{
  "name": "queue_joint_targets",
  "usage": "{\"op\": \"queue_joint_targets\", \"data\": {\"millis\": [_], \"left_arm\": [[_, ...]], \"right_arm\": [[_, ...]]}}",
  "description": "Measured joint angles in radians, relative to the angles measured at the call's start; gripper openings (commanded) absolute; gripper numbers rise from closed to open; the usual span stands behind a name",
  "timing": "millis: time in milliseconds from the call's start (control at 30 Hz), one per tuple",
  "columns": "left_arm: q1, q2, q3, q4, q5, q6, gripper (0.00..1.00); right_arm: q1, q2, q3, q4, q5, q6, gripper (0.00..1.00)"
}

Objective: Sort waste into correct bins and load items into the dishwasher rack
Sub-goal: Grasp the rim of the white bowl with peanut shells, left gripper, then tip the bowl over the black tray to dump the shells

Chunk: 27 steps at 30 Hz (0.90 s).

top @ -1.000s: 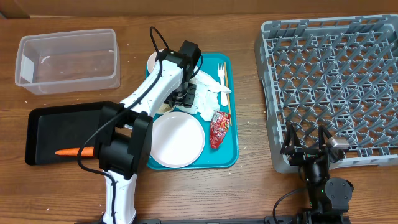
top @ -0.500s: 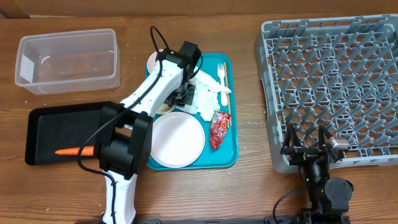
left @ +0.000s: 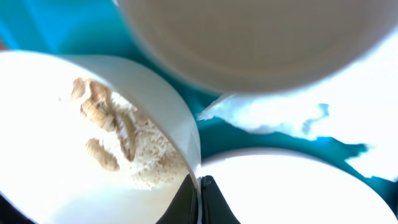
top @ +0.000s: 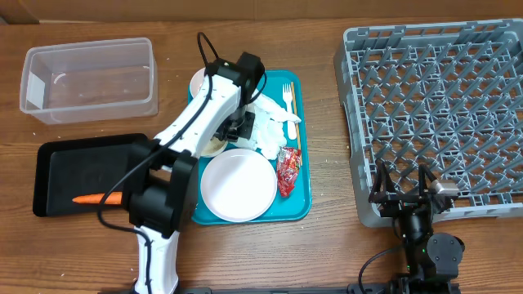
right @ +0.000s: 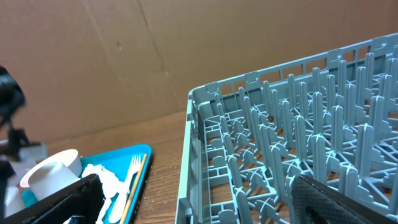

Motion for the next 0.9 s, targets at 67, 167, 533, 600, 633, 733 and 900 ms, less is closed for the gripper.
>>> {"op": "queue_joint_targets", "data": {"millis": [67, 167, 533, 600, 633, 733, 900], "left_arm": [[0.005, -0.063, 0.039, -0.043, 0.0, -0.014, 0.04], [0.046, -0.27, 0.1, -0.106, 0.004, -0.061, 0.04], [0.549, -0.562, 0.084, -0.379, 0.23, -0.142, 0.04], [0.616, -0.569, 0.068, -0.376, 0.291, -0.106, 0.04], [0.648, -0.57, 0.054, -0.375, 0.327, -0.08, 0.04], [0.727, -0.575, -0.045, -0.282, 0.459, 0.02, 0.04], [0.845, -0.576, -0.286, -0.049, 0.632, 0.125, 0.04]], "right_arm": [[0.0, 0.0, 0.0, 0.0, 0.0, 0.0, 1.0], [0.0, 0.0, 0.0, 0.0, 0.0, 0.0, 1.0], [0.0, 0.0, 0.0, 0.0, 0.0, 0.0, 1.0], [0.0, 0.0, 0.0, 0.0, 0.0, 0.0, 1.0], [0.0, 0.0, 0.0, 0.0, 0.0, 0.0, 1.0], [0.0, 0.0, 0.0, 0.0, 0.0, 0.0, 1.0], [0.0, 0.0, 0.0, 0.0, 0.0, 0.0, 1.0]]}}
